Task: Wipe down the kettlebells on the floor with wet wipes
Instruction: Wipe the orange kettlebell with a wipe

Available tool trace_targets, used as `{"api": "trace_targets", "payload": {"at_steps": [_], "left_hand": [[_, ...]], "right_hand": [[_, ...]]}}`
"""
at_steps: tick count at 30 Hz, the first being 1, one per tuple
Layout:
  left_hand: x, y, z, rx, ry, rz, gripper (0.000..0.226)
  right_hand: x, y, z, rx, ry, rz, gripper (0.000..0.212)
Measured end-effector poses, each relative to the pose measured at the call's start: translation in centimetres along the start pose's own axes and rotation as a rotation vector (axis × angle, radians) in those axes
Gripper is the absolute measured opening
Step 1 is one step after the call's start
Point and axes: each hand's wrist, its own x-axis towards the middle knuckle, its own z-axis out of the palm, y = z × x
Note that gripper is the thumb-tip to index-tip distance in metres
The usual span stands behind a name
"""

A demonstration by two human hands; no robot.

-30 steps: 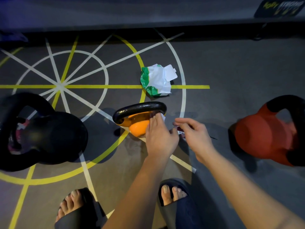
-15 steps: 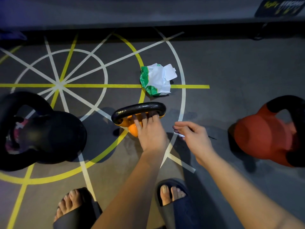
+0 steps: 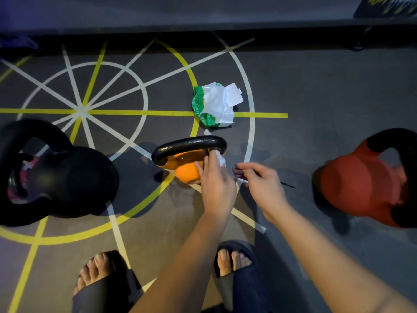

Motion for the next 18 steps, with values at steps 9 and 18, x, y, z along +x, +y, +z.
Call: {"api": "trace_targets", "payload": {"at_steps": [9, 18], "left_hand": [[1.8, -1.0, -1.5, 0.792, -0.184, 0.148, 0.056], [0.7, -0.1, 0.0, 0.426, -0.016, 0.054, 0.054]], "right_hand": [[0.0, 0.7, -0.9, -0.031, 0.041, 0.021, 0.029], [0.0, 0.5, -0.3, 0.006, 0.022, 0.048, 0.028]]}}
